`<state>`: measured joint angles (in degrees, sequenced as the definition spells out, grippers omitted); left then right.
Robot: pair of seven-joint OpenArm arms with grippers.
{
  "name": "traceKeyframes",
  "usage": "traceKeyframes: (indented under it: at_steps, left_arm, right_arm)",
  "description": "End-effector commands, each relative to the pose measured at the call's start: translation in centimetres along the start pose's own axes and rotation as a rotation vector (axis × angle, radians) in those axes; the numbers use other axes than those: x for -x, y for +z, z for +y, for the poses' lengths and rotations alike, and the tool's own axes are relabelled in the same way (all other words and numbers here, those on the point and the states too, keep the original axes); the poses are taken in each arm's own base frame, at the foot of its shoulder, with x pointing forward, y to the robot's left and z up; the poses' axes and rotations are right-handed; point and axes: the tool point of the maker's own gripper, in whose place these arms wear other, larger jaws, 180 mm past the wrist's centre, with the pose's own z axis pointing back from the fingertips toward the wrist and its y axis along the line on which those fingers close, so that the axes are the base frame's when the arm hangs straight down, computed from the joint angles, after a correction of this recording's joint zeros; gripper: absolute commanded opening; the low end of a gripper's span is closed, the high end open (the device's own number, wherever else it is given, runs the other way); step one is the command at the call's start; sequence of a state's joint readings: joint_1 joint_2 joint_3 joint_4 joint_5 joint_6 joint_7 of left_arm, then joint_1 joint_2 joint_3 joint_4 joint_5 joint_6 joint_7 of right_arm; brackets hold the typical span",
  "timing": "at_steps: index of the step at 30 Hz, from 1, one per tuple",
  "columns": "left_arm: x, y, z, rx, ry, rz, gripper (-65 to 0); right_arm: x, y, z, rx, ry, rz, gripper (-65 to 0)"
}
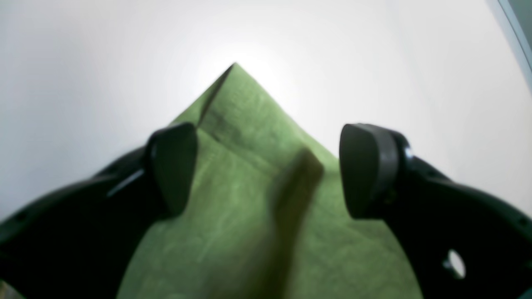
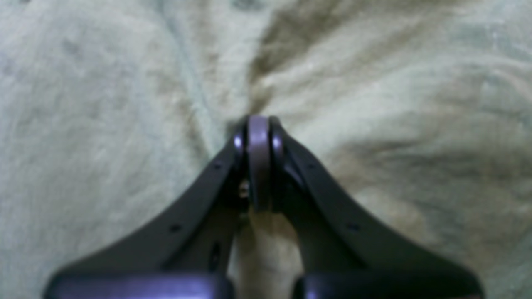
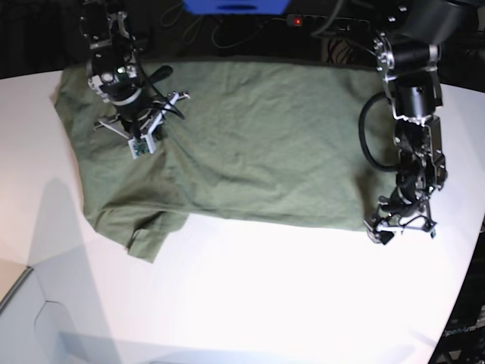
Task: Layout the t-shirt on the table in an organized manner, then fold the t-shirt properly
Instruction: 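Grasp the shirt side edge with the left gripper and pull outward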
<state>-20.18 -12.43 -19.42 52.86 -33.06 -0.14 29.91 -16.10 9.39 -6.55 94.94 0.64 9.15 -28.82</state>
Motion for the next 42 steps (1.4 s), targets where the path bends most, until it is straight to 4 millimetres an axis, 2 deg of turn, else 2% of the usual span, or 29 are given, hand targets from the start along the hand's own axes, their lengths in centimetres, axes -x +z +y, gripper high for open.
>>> traceKeyframes:
  at_steps: [1,5,7,11,14,17,20,22,24,31,35,38,42]
  left_arm:
    - [-1.7,0.1,-0.7,0.017,-0.004,-0.038,-12.9]
    - [-2.6,0.4,-1.4,0.033,-0.014,-0.062,-14.7]
    - [-2.9,0.4,-1.5,0.034,-0.013,-0.065,-21.9]
    - [-2.6,0.2,-1.4,0.029,-0.006,-0.054,-42.3]
    - [-2.6,-0.3,-1.6,0.027,0.004,-0.044,-48.1]
    - [-1.6,-0.7,-1.0,0.012,0.017,-0.017,-48.5]
    - [-1.5,-0.7,-1.0,0.012,0.017,-0.013,-49.4]
    - [-1.8,-0.6,-1.2,0.017,0.016,-0.020,-54.7]
    - [-2.4,-0.4,-1.7,0.030,0.011,-0.038,-65.0]
    - [-4.4,0.7,-3.3,0.073,-0.012,-0.095,-64.7]
    - [-4.9,2.9,-4.1,0.108,-0.056,-0.154,-64.7]
    - [-3.8,5.2,-5.2,0.149,-0.090,-0.160,-64.7]
    - [-1.5,8.8,-5.5,0.179,-0.148,-0.142,-64.7]
  right_arm:
    - [-0.6,0.1,-0.4,0.008,0.005,-0.015,-65.0]
    - [-0.6,0.0,-0.4,0.009,0.007,-0.013,-65.0]
    - [-0.6,0.0,-0.4,0.009,0.007,-0.013,-65.0]
    - [-0.6,0.0,-0.4,0.009,0.006,-0.011,-65.0]
    - [-0.6,0.0,-0.4,0.009,0.006,-0.011,-65.0]
    - [-0.6,0.0,-0.4,0.009,0.006,-0.011,-65.0]
    - [-0.6,0.0,-0.4,0.010,0.008,-0.011,-65.0]
    - [-0.6,0.0,-0.4,0.010,0.008,-0.011,-65.0]
    - [-0.6,0.0,-0.4,0.010,0.008,-0.011,-65.0]
    - [-0.5,0.0,-0.5,0.013,0.006,-0.011,-65.0]
    - [-0.5,0.0,-0.7,0.015,0.005,-0.011,-65.0]
    - [-0.5,0.0,-0.7,0.015,0.005,-0.009,-65.0]
    - [-0.6,0.0,-0.7,0.016,0.005,-0.011,-65.0]
